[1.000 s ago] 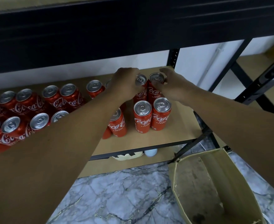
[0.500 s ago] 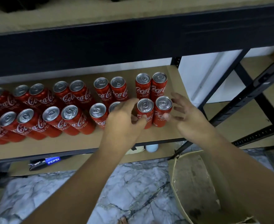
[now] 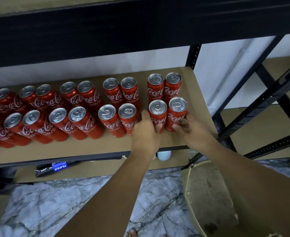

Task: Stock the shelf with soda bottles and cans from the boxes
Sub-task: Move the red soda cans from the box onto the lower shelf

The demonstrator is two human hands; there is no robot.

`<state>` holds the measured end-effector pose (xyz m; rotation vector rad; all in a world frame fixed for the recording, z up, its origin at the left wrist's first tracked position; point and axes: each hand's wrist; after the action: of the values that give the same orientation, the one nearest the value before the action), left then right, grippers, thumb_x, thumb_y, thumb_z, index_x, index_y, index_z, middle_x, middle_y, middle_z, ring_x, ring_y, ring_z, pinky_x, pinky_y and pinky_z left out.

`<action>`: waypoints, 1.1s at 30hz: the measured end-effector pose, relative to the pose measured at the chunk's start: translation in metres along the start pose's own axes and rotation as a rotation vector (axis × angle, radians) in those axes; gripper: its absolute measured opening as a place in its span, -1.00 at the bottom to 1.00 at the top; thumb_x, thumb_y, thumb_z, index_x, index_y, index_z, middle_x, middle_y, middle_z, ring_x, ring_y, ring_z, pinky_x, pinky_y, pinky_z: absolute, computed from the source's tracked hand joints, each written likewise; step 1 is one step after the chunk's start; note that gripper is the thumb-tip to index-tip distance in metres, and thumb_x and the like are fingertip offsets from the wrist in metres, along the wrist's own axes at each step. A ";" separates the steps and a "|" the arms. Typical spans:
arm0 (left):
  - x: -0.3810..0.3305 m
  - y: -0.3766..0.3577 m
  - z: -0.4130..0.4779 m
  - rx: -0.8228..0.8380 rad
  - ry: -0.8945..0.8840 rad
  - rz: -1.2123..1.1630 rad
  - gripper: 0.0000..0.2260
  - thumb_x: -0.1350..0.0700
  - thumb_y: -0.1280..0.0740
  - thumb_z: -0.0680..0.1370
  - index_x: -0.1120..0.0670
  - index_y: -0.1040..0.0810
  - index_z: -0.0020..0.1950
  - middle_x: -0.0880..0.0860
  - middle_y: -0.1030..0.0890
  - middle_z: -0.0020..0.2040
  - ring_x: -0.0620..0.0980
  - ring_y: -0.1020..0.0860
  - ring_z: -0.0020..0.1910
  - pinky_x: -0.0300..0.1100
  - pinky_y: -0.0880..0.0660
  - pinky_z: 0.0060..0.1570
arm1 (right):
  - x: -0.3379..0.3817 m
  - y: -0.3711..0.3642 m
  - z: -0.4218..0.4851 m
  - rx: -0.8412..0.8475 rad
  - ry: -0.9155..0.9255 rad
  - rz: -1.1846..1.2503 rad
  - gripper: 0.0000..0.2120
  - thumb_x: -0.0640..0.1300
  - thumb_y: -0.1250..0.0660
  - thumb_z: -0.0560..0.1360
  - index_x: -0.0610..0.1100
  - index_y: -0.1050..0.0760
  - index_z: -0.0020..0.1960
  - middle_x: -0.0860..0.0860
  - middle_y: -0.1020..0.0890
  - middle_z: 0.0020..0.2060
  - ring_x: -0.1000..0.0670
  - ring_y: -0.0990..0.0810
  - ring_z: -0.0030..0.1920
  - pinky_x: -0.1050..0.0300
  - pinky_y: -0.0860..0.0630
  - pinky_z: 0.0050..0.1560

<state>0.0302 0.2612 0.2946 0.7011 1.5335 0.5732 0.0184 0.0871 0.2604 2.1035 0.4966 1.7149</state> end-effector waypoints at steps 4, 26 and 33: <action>-0.001 -0.004 0.003 -0.034 -0.002 -0.004 -0.60 0.11 -0.38 0.62 0.10 -0.33 0.40 0.15 -0.62 0.22 0.21 -0.59 0.20 -0.02 -0.50 0.10 | -0.005 -0.001 0.002 -0.039 0.019 -0.012 -0.49 -0.06 -0.43 0.57 0.02 -0.34 0.46 0.20 -0.62 0.06 0.23 -0.64 -0.02 0.23 -0.54 0.07; 0.032 0.124 -0.124 0.057 -0.027 0.105 -0.54 0.00 -0.29 0.67 0.05 -0.37 0.56 0.07 -0.65 0.22 0.08 -0.59 0.11 -0.20 -0.39 -0.07 | 0.097 -0.030 -0.121 -0.016 0.264 -0.151 -0.53 -0.05 -0.28 0.66 -0.02 -0.34 0.56 0.14 -0.39 0.45 0.08 -0.33 0.49 0.16 -0.25 0.49; 0.045 0.179 -0.115 0.047 -0.062 0.168 -0.53 -0.01 -0.33 0.64 0.02 -0.38 0.54 0.10 -0.61 0.22 0.10 -0.58 0.01 -0.08 -0.50 0.00 | 0.152 -0.050 -0.133 0.014 0.222 -0.161 -0.53 -0.10 -0.32 0.64 -0.04 -0.36 0.54 0.07 -0.47 0.39 0.16 -0.39 0.36 0.42 -0.22 0.33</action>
<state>-0.0682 0.4228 0.4022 0.8814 1.4431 0.6366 -0.0840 0.2156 0.3885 1.8353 0.7235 1.8626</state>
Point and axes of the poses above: each hand's wrist, its own z-axis towards the middle knuckle, its own y-axis out of the back of the hand, x = y × z
